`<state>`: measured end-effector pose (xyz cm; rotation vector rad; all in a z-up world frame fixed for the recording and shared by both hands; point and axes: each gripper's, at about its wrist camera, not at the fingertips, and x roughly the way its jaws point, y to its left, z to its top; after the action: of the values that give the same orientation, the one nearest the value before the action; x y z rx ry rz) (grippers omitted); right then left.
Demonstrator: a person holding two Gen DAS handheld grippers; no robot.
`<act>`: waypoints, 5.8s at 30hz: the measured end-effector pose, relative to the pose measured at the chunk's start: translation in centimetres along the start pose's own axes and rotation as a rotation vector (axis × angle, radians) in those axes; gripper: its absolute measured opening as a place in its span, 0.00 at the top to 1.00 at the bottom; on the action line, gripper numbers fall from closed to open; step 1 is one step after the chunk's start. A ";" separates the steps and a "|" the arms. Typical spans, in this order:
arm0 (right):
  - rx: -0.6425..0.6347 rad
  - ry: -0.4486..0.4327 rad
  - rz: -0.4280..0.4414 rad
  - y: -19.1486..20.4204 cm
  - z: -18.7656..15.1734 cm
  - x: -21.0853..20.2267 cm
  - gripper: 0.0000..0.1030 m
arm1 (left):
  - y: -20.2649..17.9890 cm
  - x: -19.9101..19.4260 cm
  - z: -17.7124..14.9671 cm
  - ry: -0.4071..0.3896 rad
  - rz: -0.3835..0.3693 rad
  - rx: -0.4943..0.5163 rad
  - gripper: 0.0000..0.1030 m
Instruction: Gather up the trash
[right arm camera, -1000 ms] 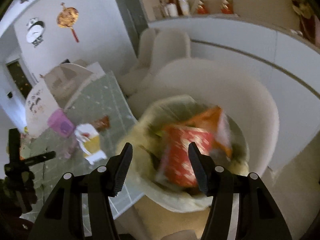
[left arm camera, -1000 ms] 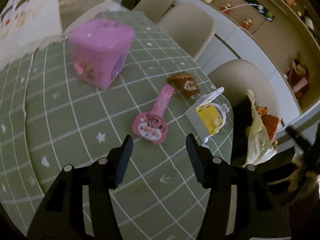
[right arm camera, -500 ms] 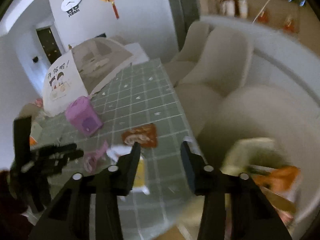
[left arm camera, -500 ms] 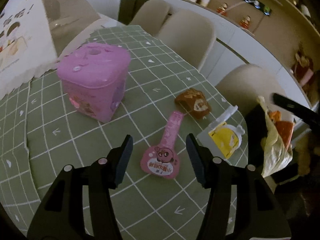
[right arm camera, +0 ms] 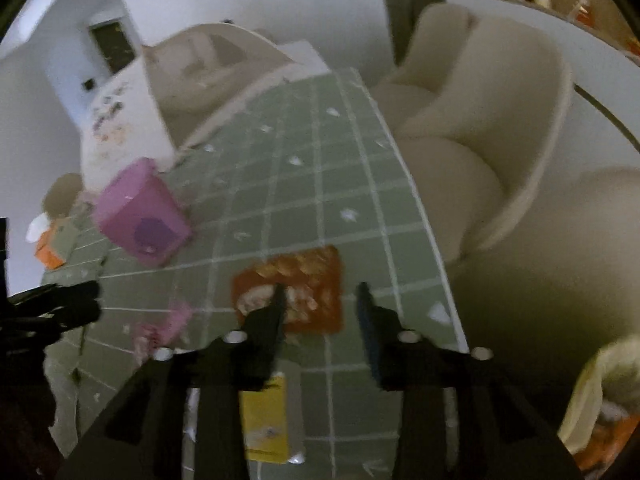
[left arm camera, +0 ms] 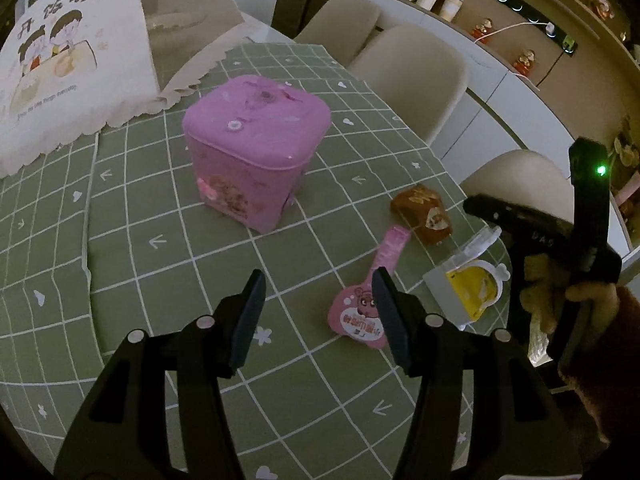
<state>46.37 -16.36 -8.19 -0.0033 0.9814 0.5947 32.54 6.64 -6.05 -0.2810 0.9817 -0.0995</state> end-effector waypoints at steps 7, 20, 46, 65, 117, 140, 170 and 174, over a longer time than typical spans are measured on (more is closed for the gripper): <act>-0.010 -0.032 -0.090 -1.2 2.6 -0.5 0.58 | -1.4 0.6 0.9 0.013 -0.186 0.003 0.49; 0.094 -0.310 -0.330 -3.1 -2.0 -13.3 0.58 | -6.4 10.6 5.6 0.217 -0.260 -0.039 0.57; 0.083 -0.146 0.007 13.2 -10.8 -6.6 0.58 | 4.7 -6.9 -2.8 0.025 -0.194 -0.101 0.99; 0.087 -0.072 -0.246 17.1 -7.2 4.6 0.65 | 13.0 -9.3 -7.7 0.096 -0.212 -0.048 0.99; 0.248 -0.376 -0.450 -8.4 -17.7 -30.5 0.68 | -31.4 6.7 1.0 0.258 -0.543 0.354 0.73; 0.120 -0.133 -0.251 -9.3 -14.7 -13.5 0.68 | -17.2 -4.7 -1.7 -0.066 -0.090 0.166 0.57; 0.277 -0.391 -0.385 15.3 -24.2 -25.1 0.50 | -5.1 -17.7 -13.9 -0.274 0.016 0.337 0.15; 0.295 -0.371 -0.361 20.0 -25.5 -24.9 0.50 | -3.9 -19.7 -16.2 -0.301 0.065 0.333 0.15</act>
<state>6.86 -18.02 1.93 0.1827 0.6759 0.1066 8.31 3.93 2.44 0.0429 0.6607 -0.1550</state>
